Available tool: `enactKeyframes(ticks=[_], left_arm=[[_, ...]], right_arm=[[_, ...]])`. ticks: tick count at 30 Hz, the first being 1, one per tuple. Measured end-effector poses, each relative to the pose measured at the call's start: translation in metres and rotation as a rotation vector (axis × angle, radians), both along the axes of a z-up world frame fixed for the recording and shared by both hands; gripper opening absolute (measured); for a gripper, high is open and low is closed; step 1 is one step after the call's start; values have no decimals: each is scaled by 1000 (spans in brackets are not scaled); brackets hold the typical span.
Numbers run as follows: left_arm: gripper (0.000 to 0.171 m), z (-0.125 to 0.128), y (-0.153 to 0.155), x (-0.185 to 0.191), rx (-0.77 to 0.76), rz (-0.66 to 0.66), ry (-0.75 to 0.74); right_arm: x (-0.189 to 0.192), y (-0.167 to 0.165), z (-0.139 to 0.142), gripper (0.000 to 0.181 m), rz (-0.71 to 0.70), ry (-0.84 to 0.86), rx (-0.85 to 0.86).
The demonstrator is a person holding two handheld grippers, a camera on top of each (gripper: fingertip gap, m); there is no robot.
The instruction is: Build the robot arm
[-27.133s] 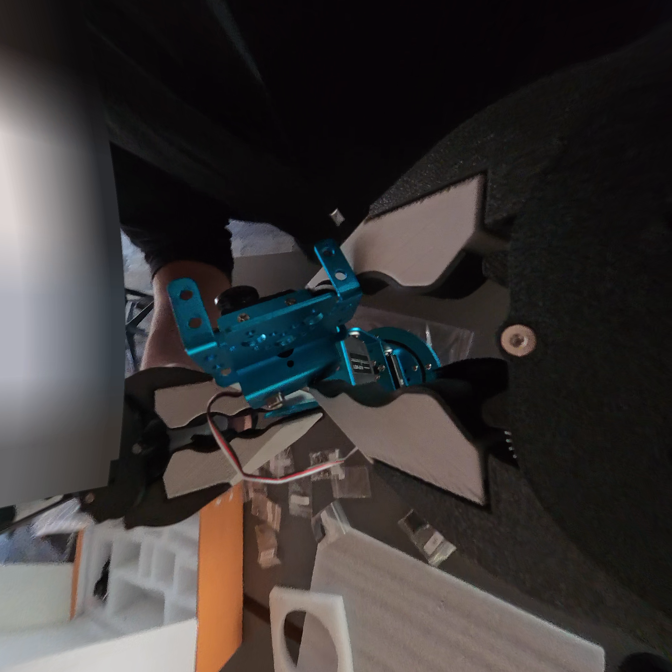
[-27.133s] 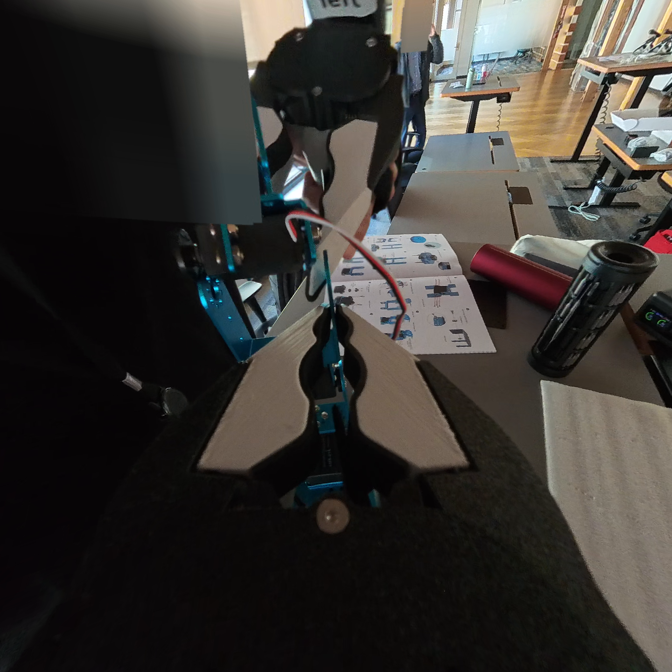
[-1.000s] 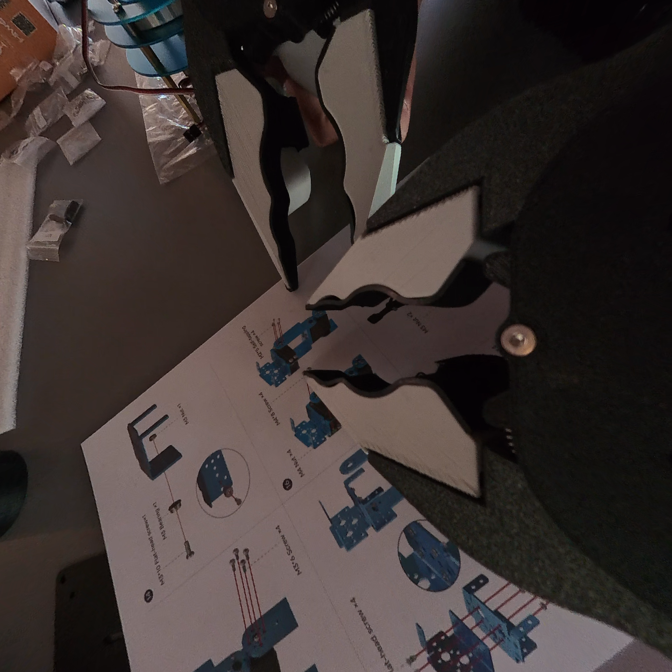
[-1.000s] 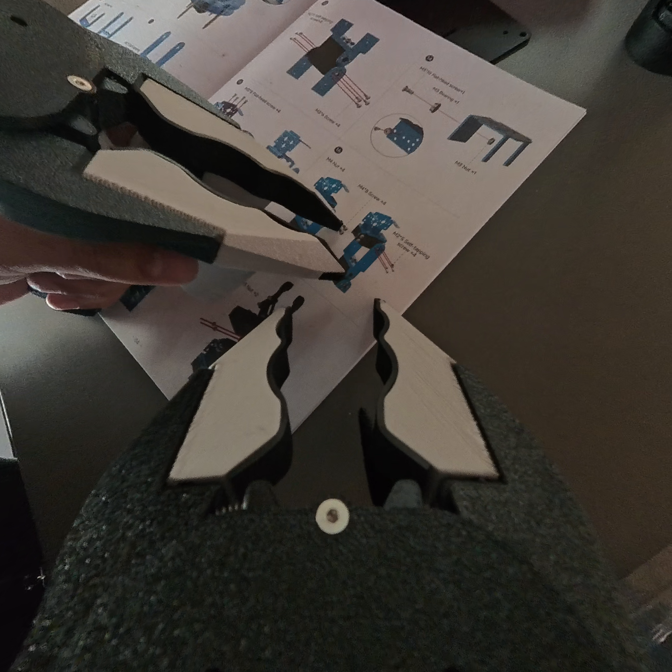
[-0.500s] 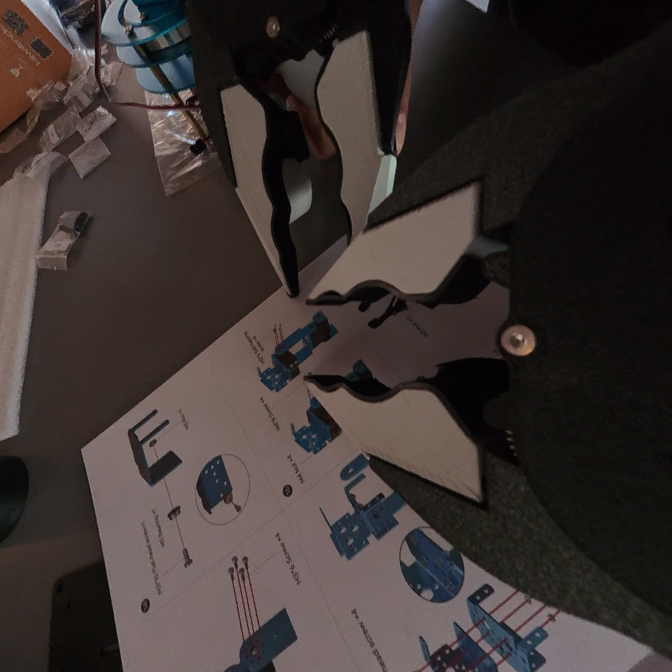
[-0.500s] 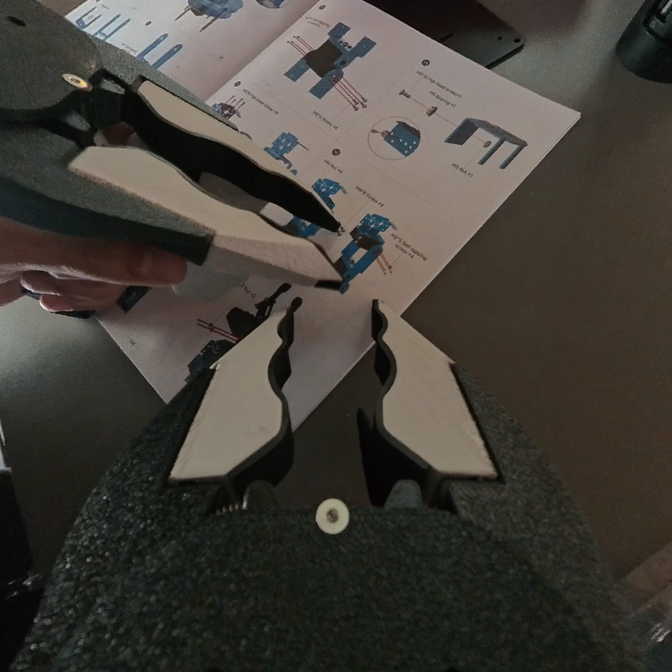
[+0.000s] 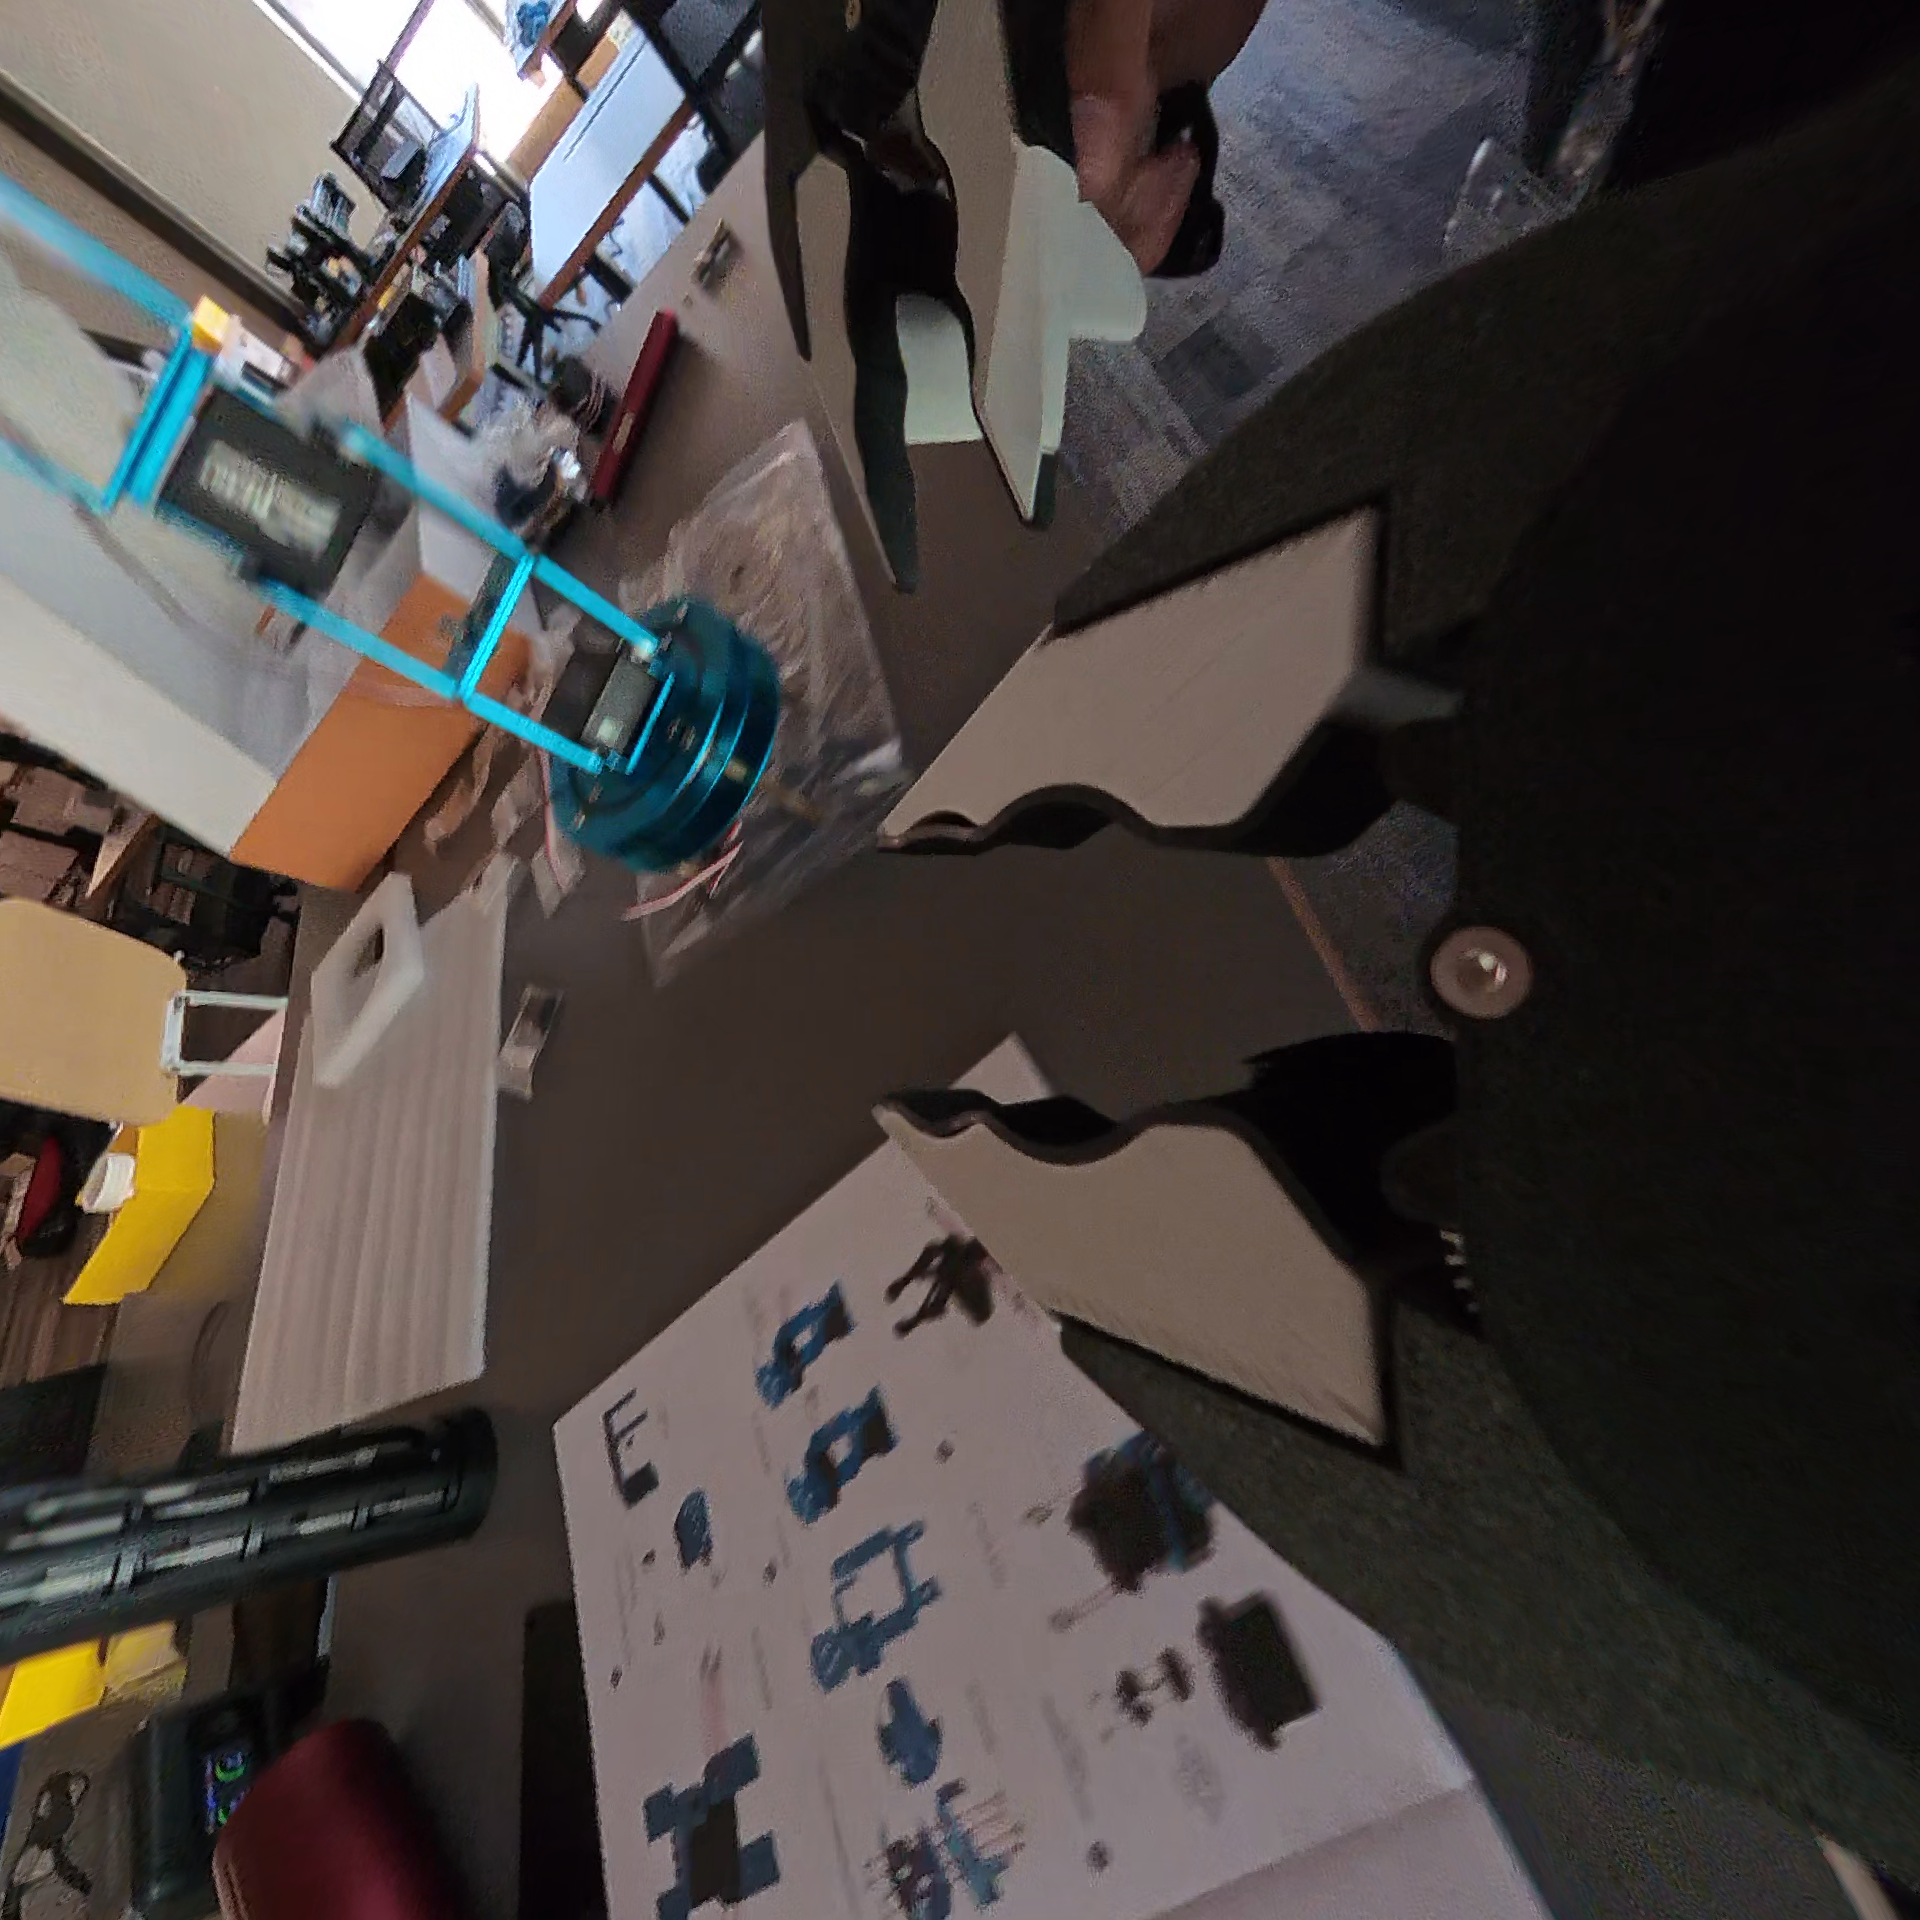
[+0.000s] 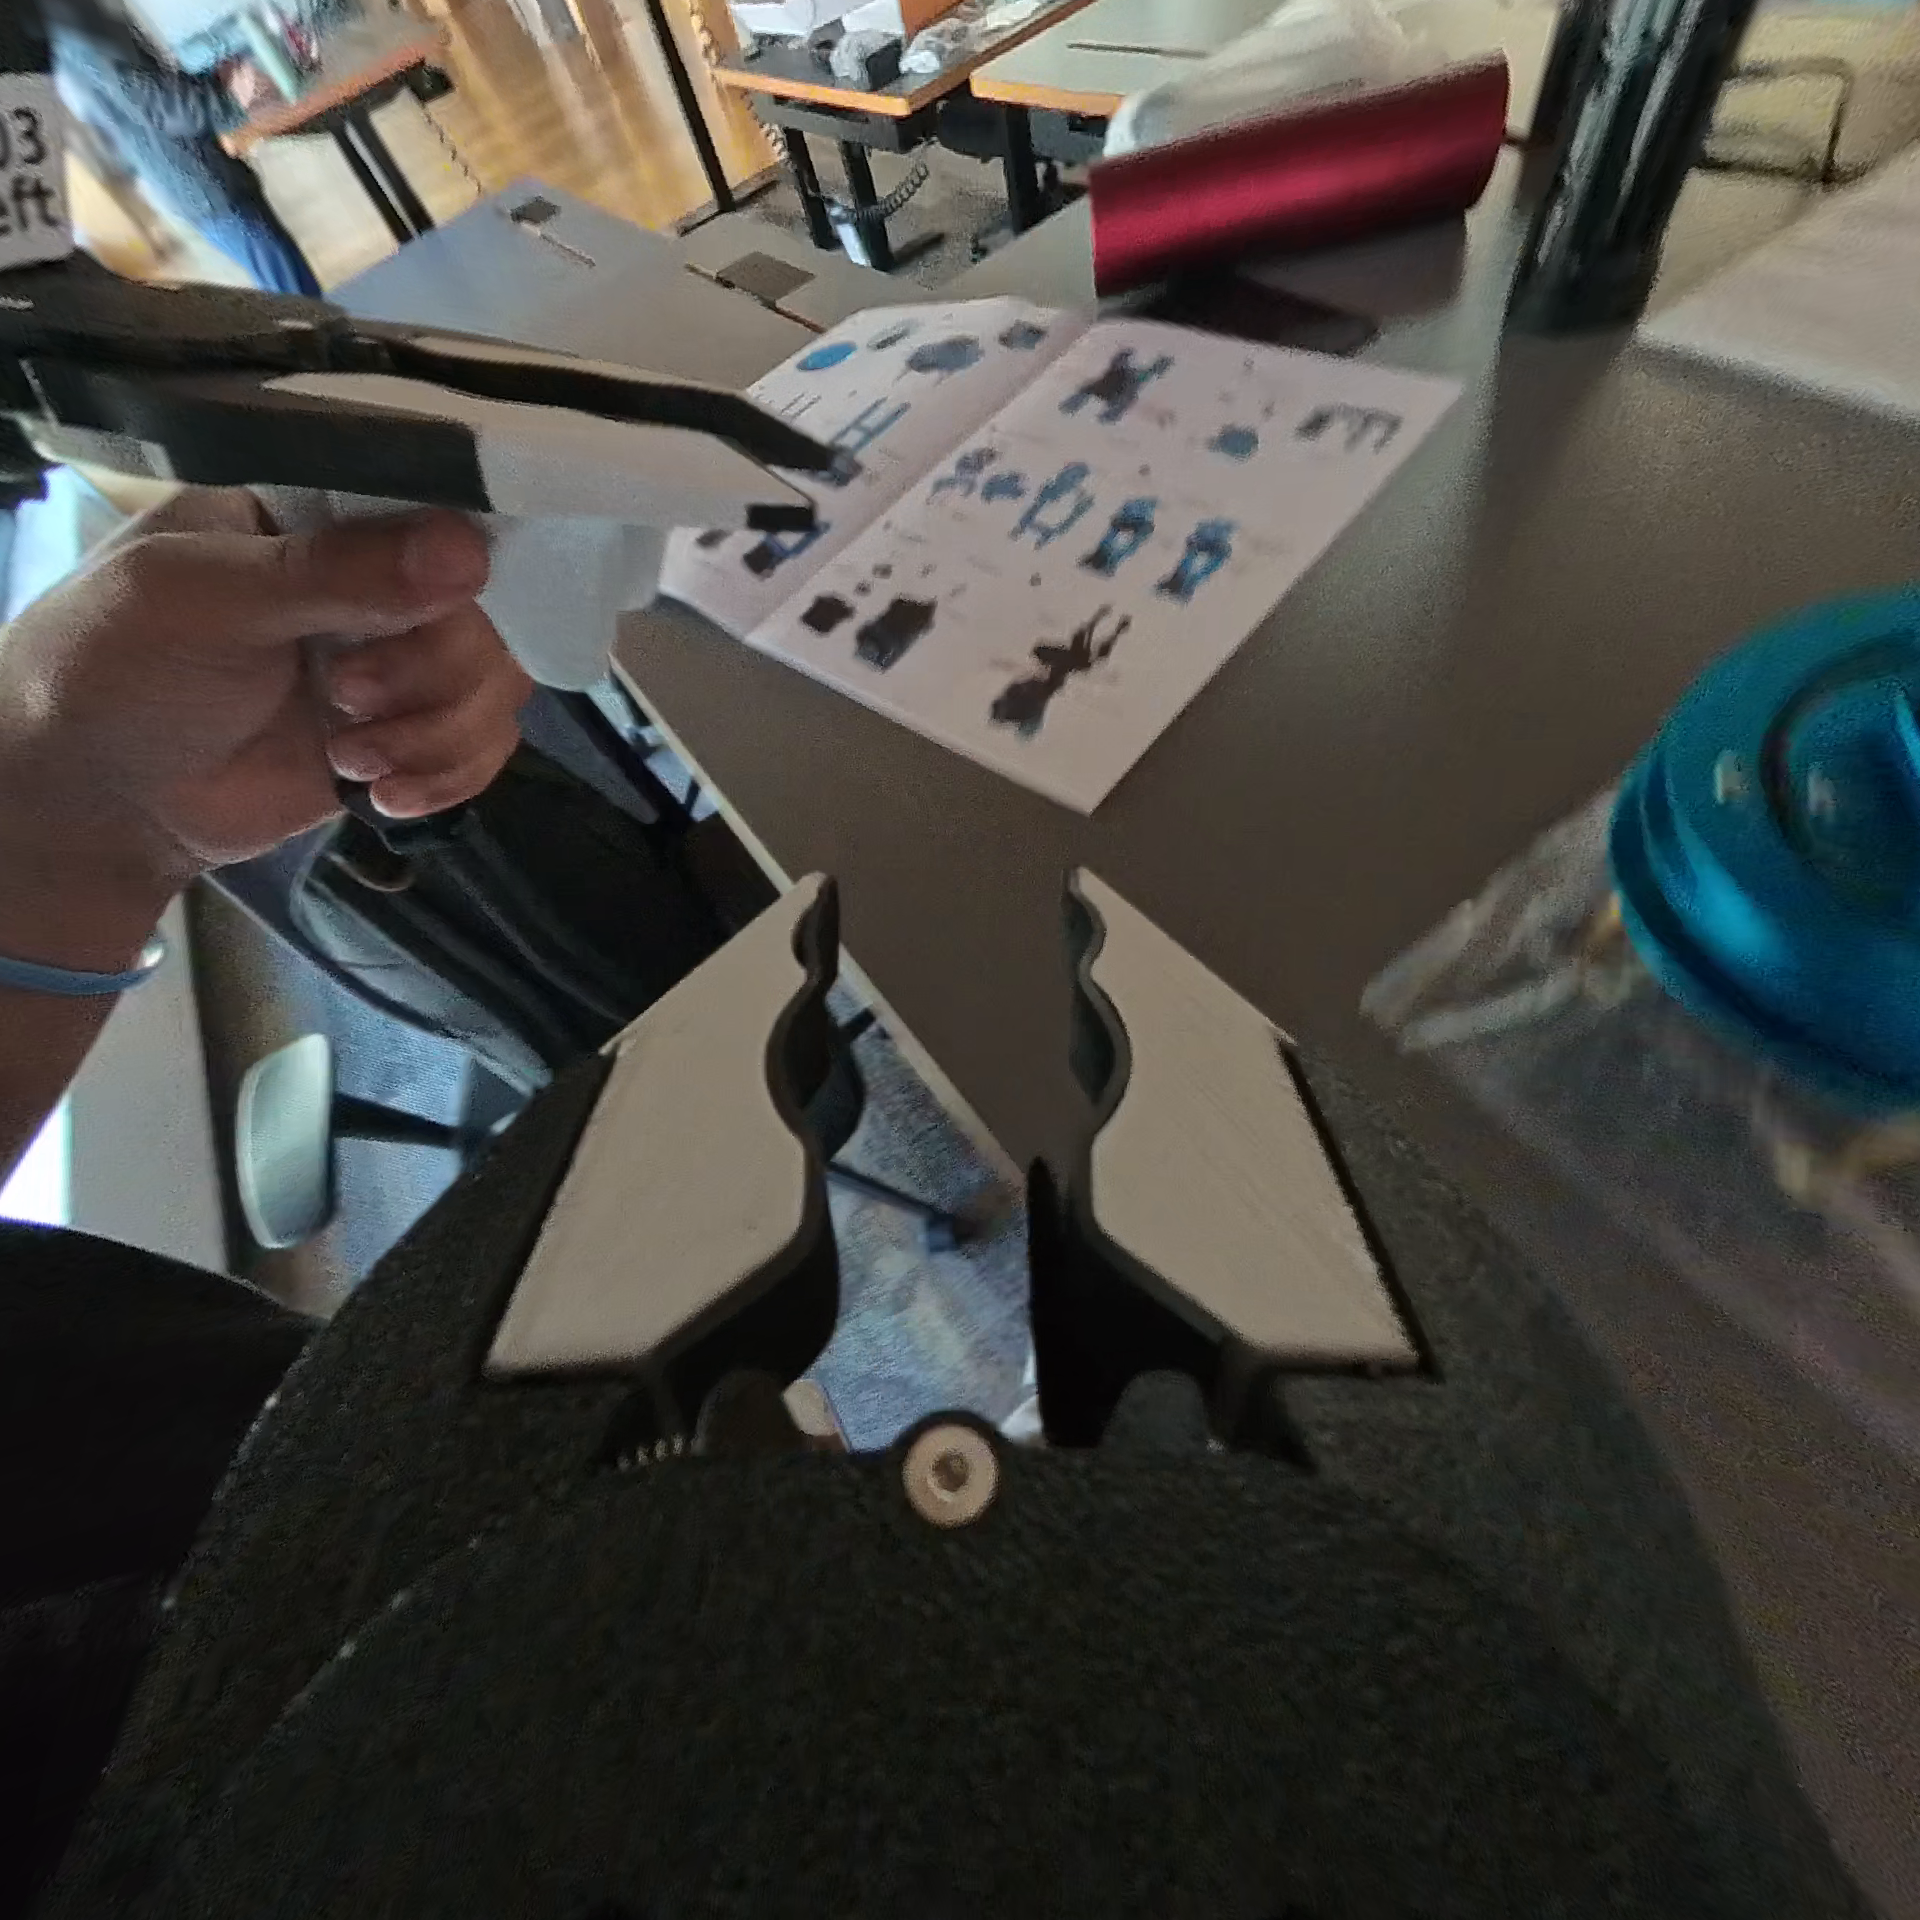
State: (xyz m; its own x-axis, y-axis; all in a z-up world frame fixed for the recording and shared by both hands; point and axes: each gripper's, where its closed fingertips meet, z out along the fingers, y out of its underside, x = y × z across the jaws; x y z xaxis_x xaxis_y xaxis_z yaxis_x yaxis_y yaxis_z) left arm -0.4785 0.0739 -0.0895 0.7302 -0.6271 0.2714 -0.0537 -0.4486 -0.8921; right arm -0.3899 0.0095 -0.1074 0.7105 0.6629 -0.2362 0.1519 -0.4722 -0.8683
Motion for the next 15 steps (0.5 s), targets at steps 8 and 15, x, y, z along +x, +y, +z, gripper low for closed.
enactKeyframes(ticks=[8,15], left_arm=[[45,10,-125,48,-28,-53,-16],[45,16,-143,113,42,-73,82]], right_arm=[[83,-120,-20,39,-139,126,-72],[136,-140,-41,38,-143,200,-50]])
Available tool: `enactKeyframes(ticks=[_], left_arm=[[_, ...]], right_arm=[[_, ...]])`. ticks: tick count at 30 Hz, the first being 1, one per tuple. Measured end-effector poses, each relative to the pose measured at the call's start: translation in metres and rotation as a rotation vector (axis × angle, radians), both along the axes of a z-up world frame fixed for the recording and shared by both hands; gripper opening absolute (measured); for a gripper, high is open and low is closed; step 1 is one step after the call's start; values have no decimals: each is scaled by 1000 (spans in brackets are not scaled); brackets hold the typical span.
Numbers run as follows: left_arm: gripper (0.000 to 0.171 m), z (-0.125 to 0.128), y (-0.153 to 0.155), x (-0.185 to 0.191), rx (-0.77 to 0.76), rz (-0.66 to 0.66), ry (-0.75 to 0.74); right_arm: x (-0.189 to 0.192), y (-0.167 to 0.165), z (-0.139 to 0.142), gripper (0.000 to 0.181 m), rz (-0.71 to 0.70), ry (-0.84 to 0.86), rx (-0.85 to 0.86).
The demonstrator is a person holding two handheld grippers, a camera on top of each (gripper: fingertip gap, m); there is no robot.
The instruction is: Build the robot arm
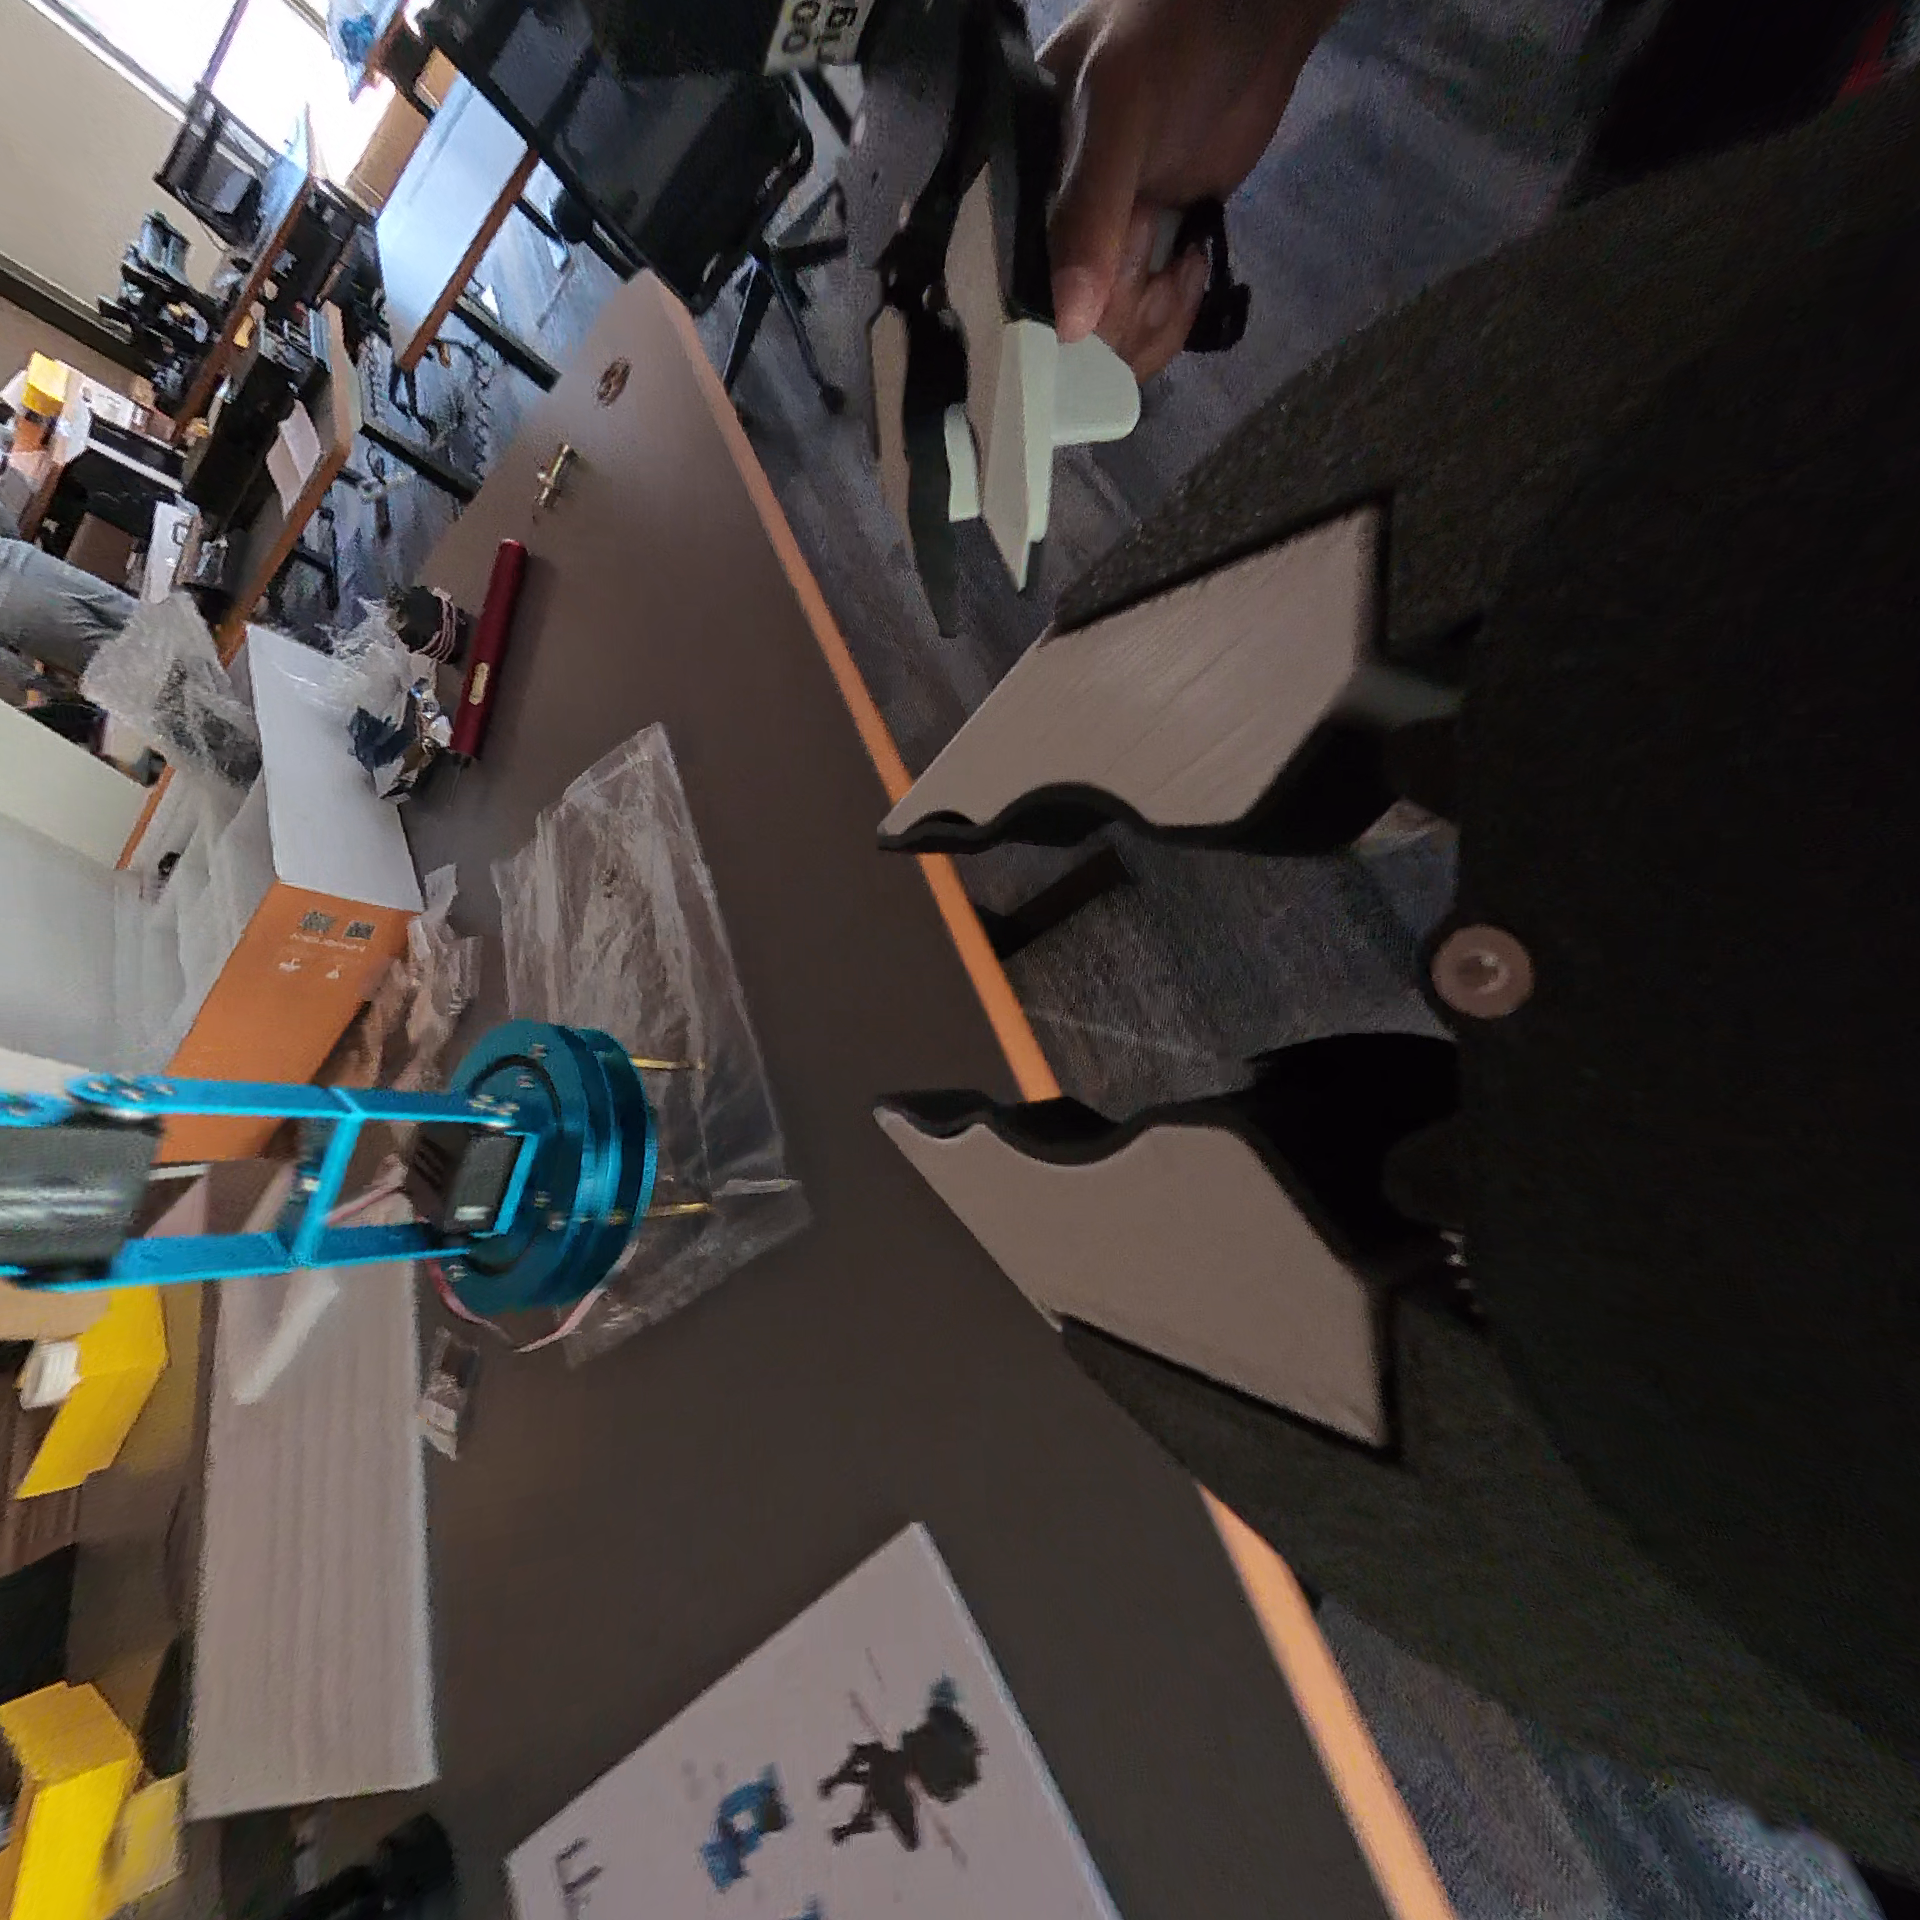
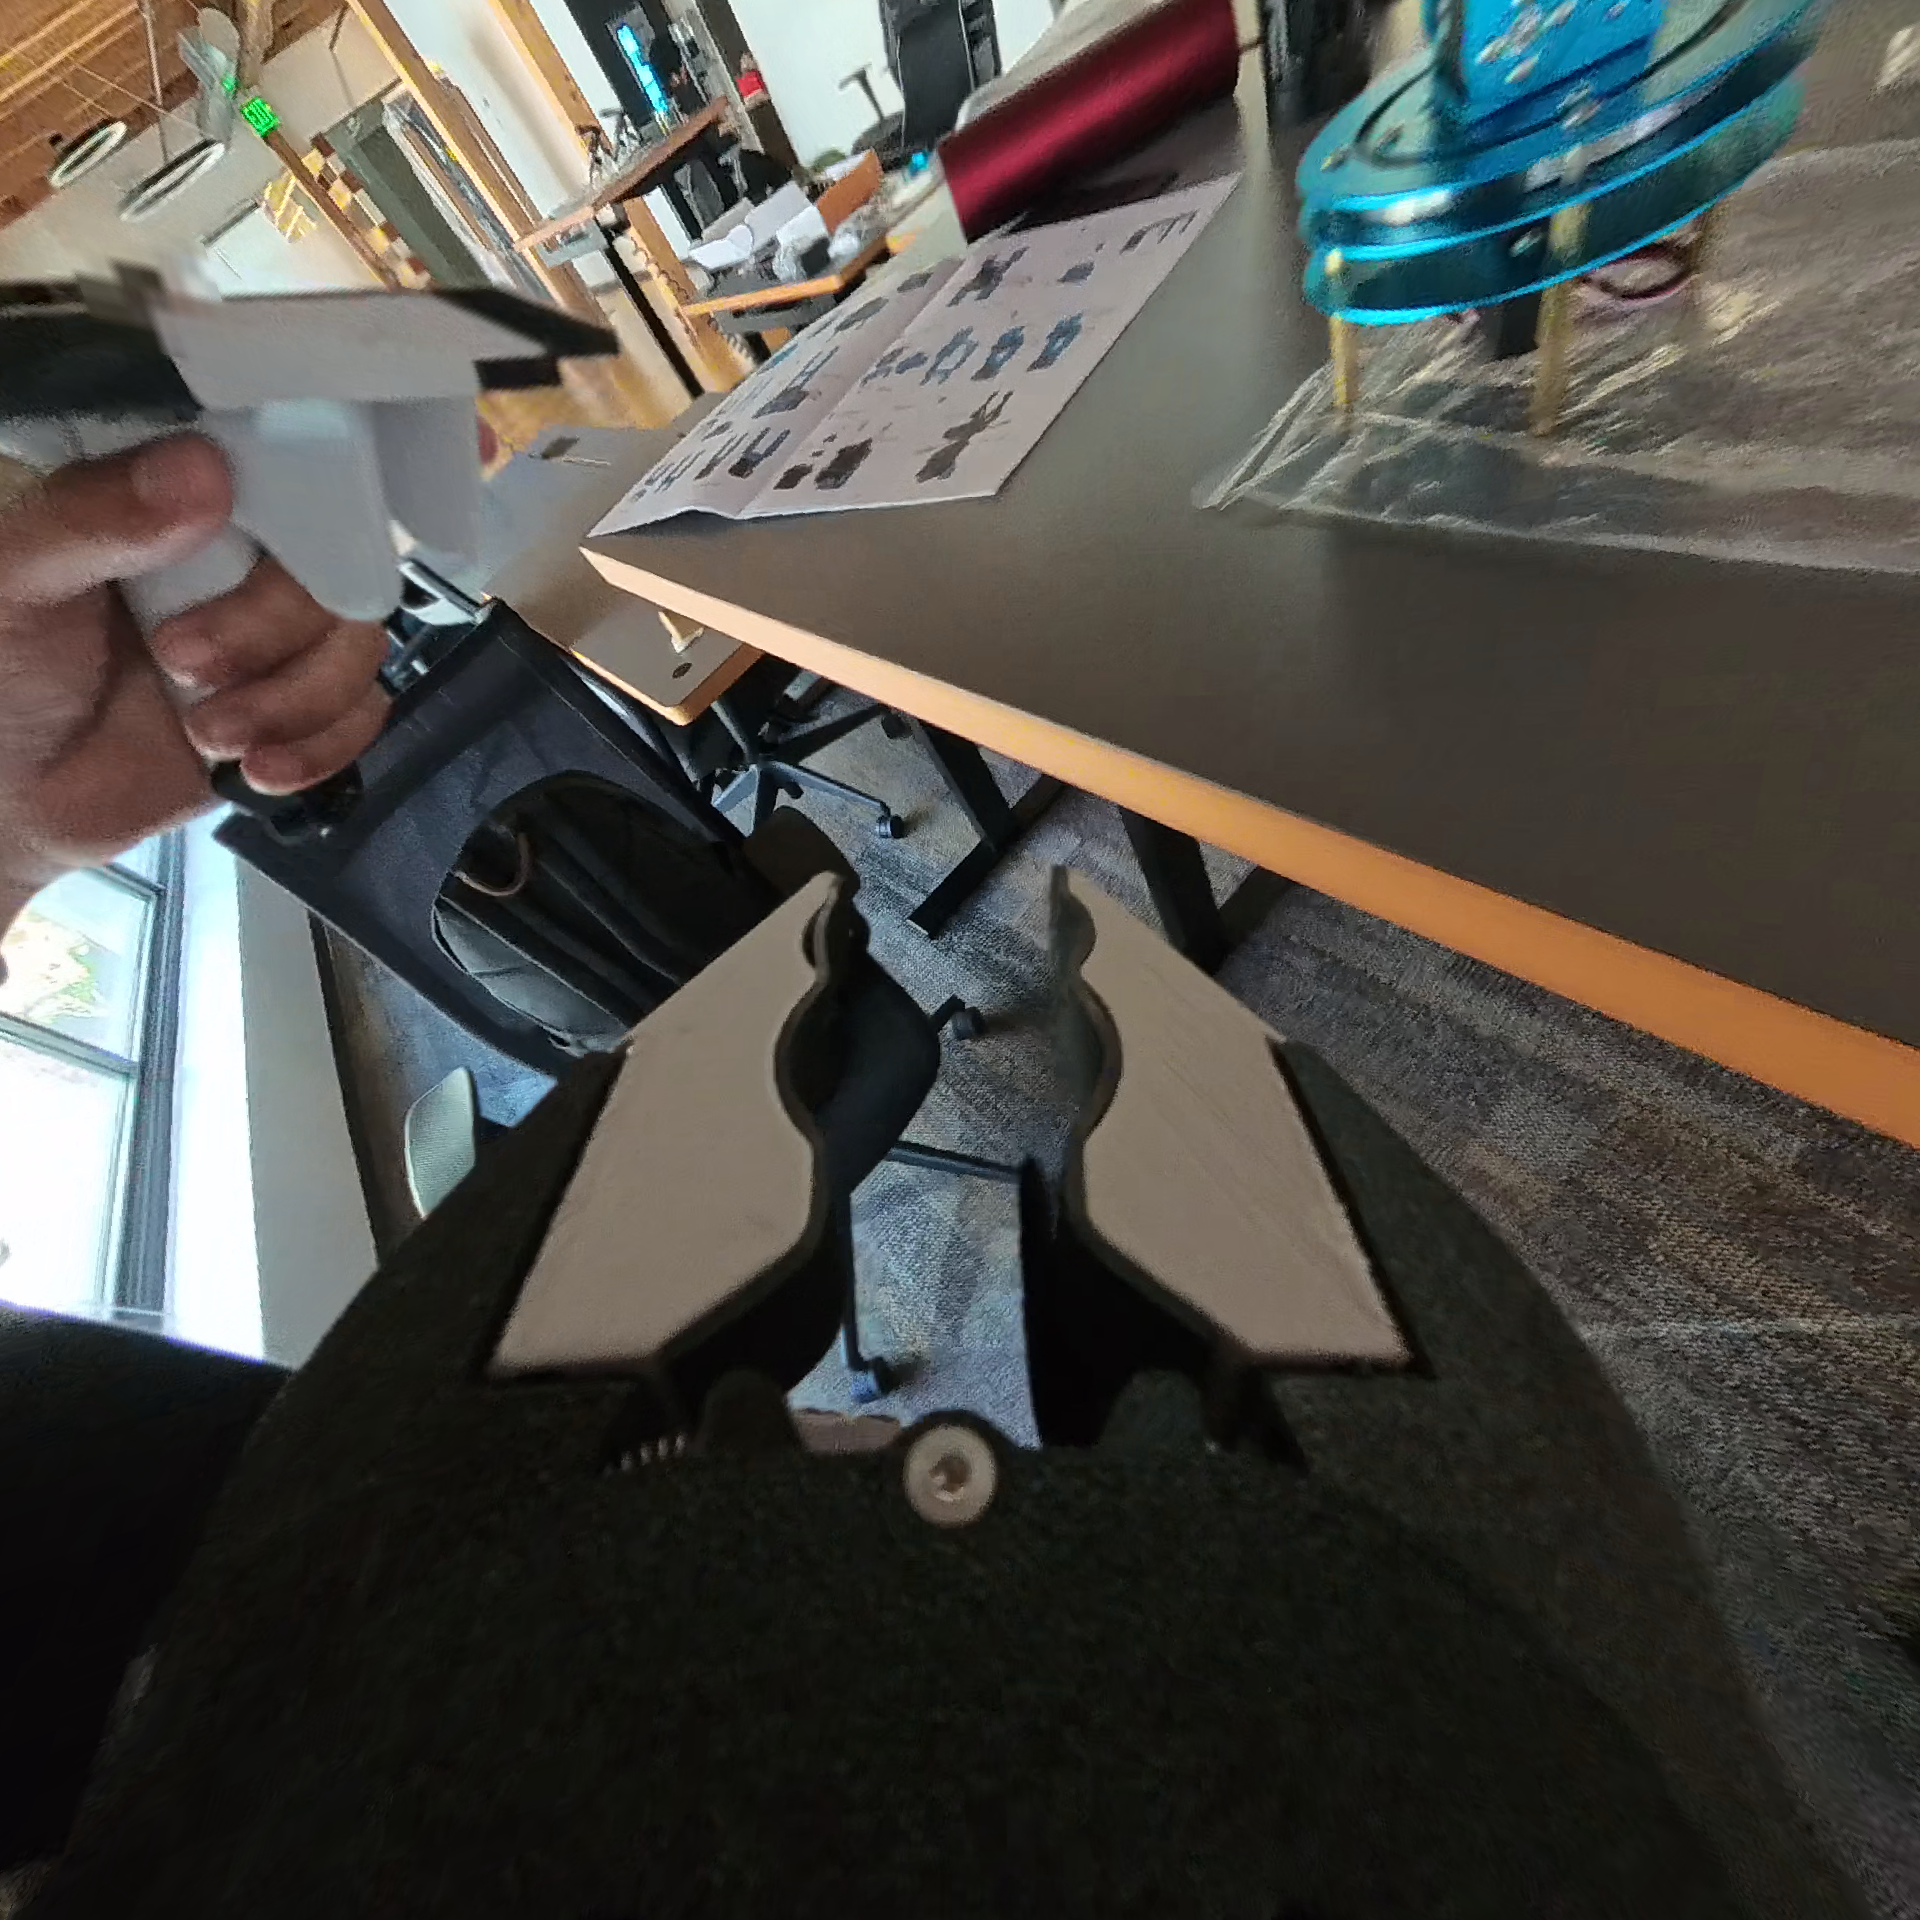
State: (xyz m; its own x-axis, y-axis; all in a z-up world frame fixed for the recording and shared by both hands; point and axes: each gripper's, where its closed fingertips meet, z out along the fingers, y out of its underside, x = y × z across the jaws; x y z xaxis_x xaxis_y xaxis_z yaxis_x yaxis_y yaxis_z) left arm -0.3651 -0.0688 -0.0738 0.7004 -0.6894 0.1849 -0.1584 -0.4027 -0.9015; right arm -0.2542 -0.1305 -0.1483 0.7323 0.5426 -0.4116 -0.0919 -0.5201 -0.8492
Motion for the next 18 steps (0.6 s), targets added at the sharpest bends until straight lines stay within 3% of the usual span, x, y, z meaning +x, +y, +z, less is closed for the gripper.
enactKeyframes(ticks=[4,8,10,13,16,18], left_arm=[[40,48,47,40,169,6,-20],[45,108,123,55,236,10,-80],[48,133,162,53,287,20,-86],[62,157,198,65,293,-75,-128],[63,171,218,77,284,-169,-197],[62,172,228,84,321,-206,-169]], right_arm=[[37,7,10,40,18,10,67],[49,40,52,45,107,115,194],[45,72,80,43,154,138,301],[36,142,123,51,134,163,438],[25,214,160,61,47,160,547],[18,245,183,63,-13,178,621]])
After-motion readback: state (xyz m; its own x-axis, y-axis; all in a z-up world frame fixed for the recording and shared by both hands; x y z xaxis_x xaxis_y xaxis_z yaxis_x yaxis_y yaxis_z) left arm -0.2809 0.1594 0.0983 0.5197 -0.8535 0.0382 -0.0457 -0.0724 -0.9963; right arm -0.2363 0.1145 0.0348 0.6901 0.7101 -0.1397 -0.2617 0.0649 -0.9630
